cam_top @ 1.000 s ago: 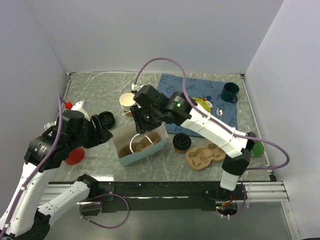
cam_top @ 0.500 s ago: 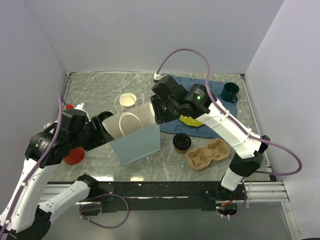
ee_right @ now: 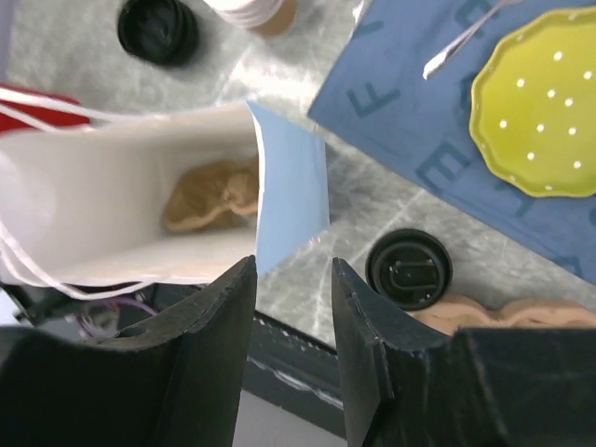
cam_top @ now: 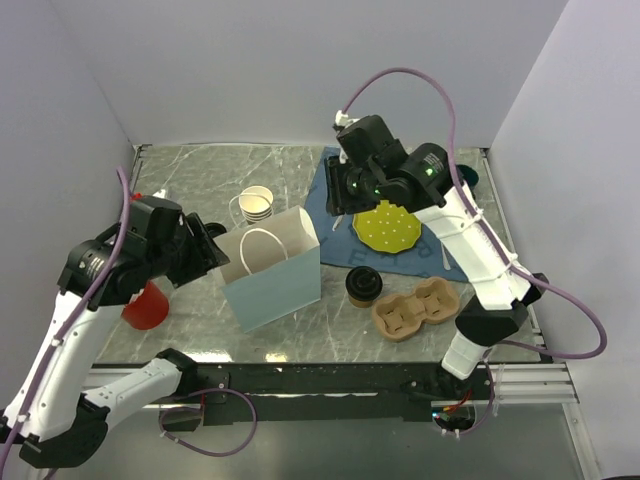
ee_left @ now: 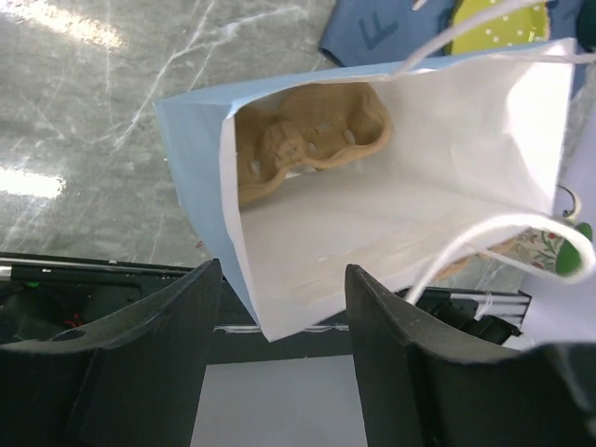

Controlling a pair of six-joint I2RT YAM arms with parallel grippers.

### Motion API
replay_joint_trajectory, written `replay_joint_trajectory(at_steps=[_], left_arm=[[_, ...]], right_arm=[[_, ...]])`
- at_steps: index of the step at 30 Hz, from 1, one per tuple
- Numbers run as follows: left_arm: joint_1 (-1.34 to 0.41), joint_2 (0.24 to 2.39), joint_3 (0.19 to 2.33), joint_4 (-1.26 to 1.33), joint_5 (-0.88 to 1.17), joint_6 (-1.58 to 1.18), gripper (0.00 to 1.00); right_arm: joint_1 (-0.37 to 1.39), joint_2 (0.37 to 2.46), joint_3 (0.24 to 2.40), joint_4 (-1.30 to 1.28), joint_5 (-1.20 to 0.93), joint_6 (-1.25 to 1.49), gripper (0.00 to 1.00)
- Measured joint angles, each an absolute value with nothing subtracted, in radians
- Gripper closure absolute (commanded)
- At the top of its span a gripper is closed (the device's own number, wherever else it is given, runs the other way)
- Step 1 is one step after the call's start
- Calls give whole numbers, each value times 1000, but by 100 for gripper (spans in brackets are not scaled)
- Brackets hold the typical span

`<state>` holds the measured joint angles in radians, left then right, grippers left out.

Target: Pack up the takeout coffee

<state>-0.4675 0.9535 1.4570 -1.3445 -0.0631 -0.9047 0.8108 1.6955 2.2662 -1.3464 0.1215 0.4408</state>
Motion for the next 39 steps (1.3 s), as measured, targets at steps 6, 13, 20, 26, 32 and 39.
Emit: replay_joint_trajectory(at_steps=[6,13,20,26,32,39], left_arm=[[-467,982,1425,-1338,-89,-920,44],[-467,987,1356,-1319,-95,-930,71],[-467,993,1356,-1283,-95,-928,94],[-467,997,1359,-1285,-96,-920,99],[-464,1093,1586,-1339,-102,-925,98],[-464,1021,1475,-1334,-77,-950,53]], right_arm=[[812,1712,2198,-1350,47,409,56],[812,1728,2105,-1349,-47,399,59],[812,1757,2059,-1308,-133,404,85],[812,1779,2075,-1306,-155,411,100],[811,1853,2327,-1352,-147,443,100],[813,1663,2037,-1322,-191,526,64]])
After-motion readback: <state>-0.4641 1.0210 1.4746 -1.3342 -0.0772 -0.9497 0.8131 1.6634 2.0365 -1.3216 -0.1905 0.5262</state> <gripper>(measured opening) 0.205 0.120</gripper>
